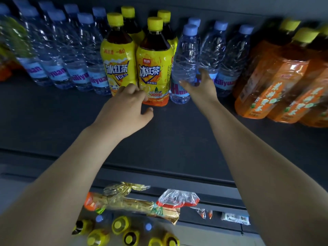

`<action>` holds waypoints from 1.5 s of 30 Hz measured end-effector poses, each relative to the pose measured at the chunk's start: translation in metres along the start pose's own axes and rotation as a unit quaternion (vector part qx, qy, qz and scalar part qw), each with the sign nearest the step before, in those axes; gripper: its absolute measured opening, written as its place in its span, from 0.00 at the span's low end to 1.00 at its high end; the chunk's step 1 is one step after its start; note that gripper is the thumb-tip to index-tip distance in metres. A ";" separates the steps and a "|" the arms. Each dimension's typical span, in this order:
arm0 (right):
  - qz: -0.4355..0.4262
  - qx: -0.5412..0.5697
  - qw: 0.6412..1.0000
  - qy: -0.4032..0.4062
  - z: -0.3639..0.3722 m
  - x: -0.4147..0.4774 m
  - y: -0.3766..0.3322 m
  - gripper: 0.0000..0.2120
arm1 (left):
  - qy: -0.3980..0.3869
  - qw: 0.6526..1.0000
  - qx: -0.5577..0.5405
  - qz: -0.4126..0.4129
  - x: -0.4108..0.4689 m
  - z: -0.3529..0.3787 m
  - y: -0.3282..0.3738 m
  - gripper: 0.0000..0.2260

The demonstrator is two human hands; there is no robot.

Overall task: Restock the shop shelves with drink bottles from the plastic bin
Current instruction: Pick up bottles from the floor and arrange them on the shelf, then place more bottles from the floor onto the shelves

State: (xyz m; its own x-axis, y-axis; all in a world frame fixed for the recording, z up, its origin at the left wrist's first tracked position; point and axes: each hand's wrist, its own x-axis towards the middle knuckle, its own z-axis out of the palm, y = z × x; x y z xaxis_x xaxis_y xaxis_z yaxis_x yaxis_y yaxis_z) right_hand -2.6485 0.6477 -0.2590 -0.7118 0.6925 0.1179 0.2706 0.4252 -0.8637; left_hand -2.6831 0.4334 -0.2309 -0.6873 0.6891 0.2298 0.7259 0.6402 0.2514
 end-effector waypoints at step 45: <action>-0.066 -0.367 0.918 -0.136 -0.199 -0.433 -0.012 0.26 | -0.015 0.996 -0.018 -0.086 -0.370 -0.095 0.142 0.17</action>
State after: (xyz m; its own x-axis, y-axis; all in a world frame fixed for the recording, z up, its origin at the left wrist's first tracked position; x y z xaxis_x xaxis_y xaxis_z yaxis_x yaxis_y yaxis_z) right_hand -2.2146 0.4581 -0.2023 -0.8784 0.4776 -0.0151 0.4627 0.8423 -0.2764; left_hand -2.3282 0.2368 -0.1912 -0.7995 0.5812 0.1519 0.5963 0.7370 0.3182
